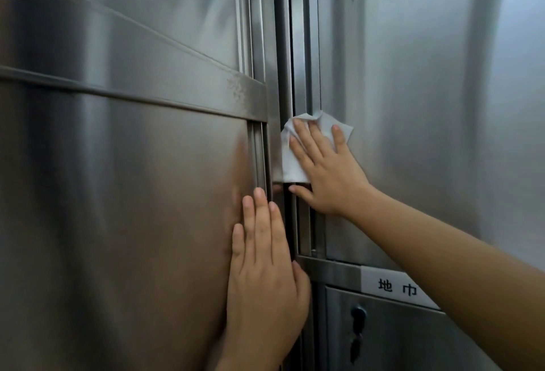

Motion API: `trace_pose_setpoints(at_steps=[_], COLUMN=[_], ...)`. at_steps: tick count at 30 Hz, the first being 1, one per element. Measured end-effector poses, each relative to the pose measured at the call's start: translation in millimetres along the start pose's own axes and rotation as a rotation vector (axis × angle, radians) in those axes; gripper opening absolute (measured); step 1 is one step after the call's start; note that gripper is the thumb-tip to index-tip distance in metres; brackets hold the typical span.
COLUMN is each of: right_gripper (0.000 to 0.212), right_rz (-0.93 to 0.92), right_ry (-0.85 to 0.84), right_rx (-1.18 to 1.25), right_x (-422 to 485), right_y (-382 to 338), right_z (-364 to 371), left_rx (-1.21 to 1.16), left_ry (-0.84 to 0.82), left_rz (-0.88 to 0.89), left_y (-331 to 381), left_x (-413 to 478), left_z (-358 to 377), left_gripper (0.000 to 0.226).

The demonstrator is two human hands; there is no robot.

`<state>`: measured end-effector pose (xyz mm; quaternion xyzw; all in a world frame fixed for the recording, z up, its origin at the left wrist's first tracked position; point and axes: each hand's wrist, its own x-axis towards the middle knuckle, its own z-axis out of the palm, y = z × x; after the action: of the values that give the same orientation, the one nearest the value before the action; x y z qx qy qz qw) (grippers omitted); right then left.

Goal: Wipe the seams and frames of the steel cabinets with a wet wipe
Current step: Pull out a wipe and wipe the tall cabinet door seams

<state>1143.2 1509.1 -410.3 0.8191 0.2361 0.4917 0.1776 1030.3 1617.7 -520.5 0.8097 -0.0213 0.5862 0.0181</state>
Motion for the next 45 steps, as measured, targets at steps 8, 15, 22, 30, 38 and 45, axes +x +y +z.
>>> trace_pose_setpoints(at_steps=[8, 15, 22, 30, 38, 45], right_gripper=[0.076, 0.072, 0.07, 0.071, 0.072, 0.074], right_rz=[0.013, 0.006, -0.002, -0.009, -0.033, -0.03], right_ry=[0.012, -0.014, 0.016, 0.033, 0.009, -0.076], right_rx=[-0.009, -0.043, 0.002, 0.079, 0.137, 0.194], right_x=[-32.4, -54.1, -78.7, -98.0, -123.6, -134.7], right_y=[-25.0, -37.7, -55.5, -69.3, -84.5, -86.4], right_z=[22.5, 38.0, 49.3, 59.2, 73.8, 71.5], left_rx=[0.078, 0.063, 0.066, 0.082, 0.122, 0.151], left_ry=[-0.051, -0.062, -0.034, -0.036, -0.043, -0.055], left_rz=[0.002, 0.007, 0.03, 0.052, 0.074, 0.092], left_y=[1.0, 1.6, 0.4, -1.6, -1.9, -3.4], left_x=[-11.3, -14.7, -17.0, -19.7, -21.8, -22.2], left_z=[0.9, 3.3, 6.7, 8.0, 4.7, 5.1], left_gripper=[0.072, 0.075, 0.073, 0.067, 0.06, 0.058])
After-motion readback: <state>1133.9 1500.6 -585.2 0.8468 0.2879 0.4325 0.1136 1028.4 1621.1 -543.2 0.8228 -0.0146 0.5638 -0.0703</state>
